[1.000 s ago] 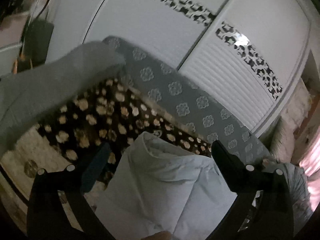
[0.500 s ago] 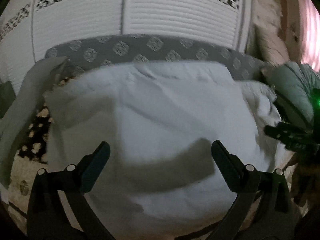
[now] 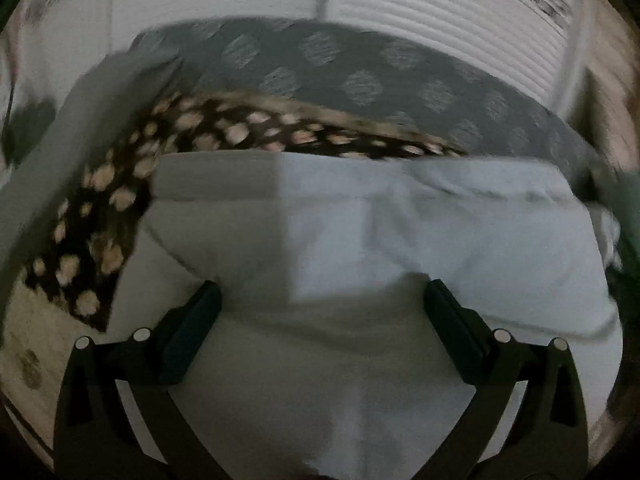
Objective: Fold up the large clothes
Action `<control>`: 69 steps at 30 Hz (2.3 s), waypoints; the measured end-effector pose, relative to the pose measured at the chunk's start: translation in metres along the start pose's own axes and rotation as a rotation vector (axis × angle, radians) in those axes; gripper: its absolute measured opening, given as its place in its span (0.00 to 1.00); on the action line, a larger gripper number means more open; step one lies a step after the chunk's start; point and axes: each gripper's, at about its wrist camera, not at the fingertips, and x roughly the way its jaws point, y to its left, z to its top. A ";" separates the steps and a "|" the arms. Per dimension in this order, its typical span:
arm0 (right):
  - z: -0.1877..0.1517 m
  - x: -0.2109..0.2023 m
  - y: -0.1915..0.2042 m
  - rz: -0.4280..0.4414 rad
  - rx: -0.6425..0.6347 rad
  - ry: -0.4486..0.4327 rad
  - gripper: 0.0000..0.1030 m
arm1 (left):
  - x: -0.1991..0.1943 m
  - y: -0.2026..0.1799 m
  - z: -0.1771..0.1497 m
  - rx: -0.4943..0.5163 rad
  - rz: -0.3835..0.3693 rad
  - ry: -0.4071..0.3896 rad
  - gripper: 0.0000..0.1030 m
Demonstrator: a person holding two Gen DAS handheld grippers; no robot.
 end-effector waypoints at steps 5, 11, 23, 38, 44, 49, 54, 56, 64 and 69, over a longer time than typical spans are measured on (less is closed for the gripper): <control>0.000 0.029 -0.004 0.029 0.013 0.034 0.99 | 0.034 0.012 0.005 -0.007 -0.037 0.040 0.97; 0.011 0.070 -0.004 0.053 0.045 0.078 0.99 | 0.066 0.018 0.010 -0.047 -0.090 0.042 0.97; 0.028 0.127 -0.008 0.103 0.117 0.143 0.99 | 0.128 -0.005 0.036 -0.083 -0.088 0.089 0.97; 0.026 0.128 -0.006 0.079 0.104 0.129 0.99 | 0.130 -0.007 0.035 -0.061 -0.059 0.077 0.97; 0.026 0.128 -0.005 0.077 0.102 0.129 0.99 | 0.130 -0.008 0.034 -0.055 -0.053 0.075 0.97; 0.026 0.127 -0.005 0.077 0.102 0.124 0.99 | 0.130 -0.008 0.033 -0.051 -0.047 0.068 0.97; 0.025 0.121 -0.006 0.069 0.101 0.088 0.99 | 0.127 -0.009 0.032 -0.041 -0.032 0.053 0.97; 0.022 0.109 -0.005 0.066 0.099 0.044 0.99 | 0.119 -0.012 0.029 -0.023 -0.011 0.022 0.97; 0.061 0.038 0.011 0.086 0.241 -0.179 0.98 | 0.020 -0.062 0.054 -0.007 0.015 -0.386 0.97; 0.062 0.038 0.069 0.002 0.042 -0.235 0.98 | 0.039 -0.117 0.034 0.150 0.102 -0.356 0.97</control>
